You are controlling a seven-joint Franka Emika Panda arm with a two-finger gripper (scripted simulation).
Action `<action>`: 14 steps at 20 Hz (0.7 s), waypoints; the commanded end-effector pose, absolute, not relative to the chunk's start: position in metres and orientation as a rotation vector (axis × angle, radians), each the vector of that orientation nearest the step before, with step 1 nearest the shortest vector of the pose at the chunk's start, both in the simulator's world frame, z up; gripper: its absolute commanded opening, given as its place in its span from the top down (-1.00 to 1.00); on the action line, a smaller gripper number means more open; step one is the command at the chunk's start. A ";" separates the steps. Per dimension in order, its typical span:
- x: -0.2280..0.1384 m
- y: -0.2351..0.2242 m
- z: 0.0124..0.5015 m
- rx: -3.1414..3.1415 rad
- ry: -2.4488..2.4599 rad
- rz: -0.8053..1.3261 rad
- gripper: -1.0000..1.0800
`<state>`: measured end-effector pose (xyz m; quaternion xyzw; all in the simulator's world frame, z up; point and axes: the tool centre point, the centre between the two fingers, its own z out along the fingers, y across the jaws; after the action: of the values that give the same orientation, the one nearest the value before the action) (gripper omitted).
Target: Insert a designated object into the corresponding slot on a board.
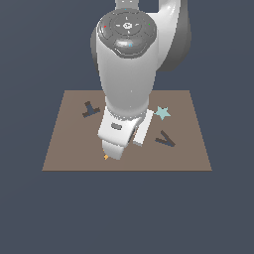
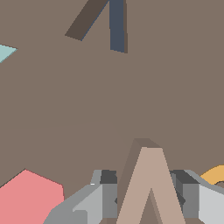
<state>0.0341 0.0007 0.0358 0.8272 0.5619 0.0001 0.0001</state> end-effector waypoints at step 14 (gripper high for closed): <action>0.049 0.105 0.039 2.782 1.459 0.001 1.00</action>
<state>0.0469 0.0987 0.0390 0.8813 0.4725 0.0004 0.0000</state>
